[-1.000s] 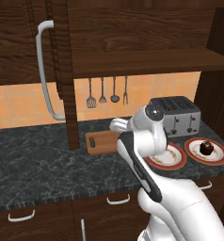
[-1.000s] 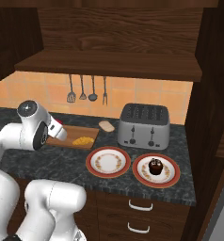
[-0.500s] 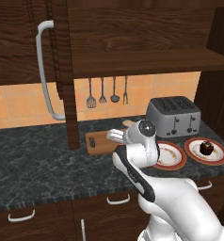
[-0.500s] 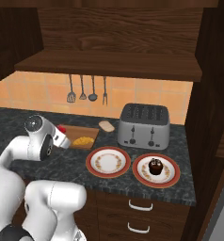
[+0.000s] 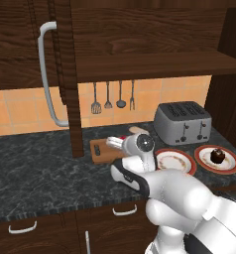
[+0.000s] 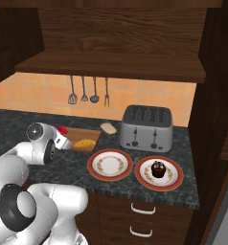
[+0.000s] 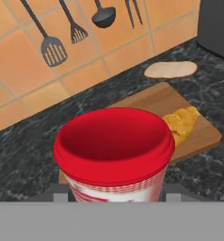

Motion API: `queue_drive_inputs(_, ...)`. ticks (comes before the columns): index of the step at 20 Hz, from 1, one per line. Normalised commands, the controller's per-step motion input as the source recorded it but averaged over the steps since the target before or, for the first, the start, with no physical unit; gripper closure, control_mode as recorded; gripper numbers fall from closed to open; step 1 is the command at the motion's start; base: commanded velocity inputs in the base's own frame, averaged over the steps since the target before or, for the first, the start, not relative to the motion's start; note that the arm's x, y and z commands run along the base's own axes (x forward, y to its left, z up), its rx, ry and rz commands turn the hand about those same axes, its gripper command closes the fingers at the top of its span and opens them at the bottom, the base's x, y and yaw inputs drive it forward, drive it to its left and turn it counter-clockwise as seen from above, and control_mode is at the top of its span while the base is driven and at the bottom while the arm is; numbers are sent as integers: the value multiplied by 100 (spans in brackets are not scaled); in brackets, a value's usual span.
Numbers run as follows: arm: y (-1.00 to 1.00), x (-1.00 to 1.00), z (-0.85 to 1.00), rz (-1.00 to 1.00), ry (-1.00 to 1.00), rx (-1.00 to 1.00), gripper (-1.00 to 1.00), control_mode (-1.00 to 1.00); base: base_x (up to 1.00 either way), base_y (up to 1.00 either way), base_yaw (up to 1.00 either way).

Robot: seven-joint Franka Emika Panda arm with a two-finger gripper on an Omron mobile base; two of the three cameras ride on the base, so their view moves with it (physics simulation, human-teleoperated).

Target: From the different types of pastries on the counter, select a croissant and place it on the cutting board. Then retrieve a jar of jam from the cabinet and place it alongside the croissant on the cutting board.

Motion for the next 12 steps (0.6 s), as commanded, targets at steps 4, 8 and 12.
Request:
queue_drive_inputs(4, 0, 19, -8, -3, -4, 0, 100, -100, 0, 0, 0)
queue_drive_inputs(8, 0, 3, -19, -2, -6, 0, 100, -100, 0, 0, 0)
queue_drive_inputs(12, 0, 0, -37, -1, -6, 0, 100, -100, 0, 0, 0)
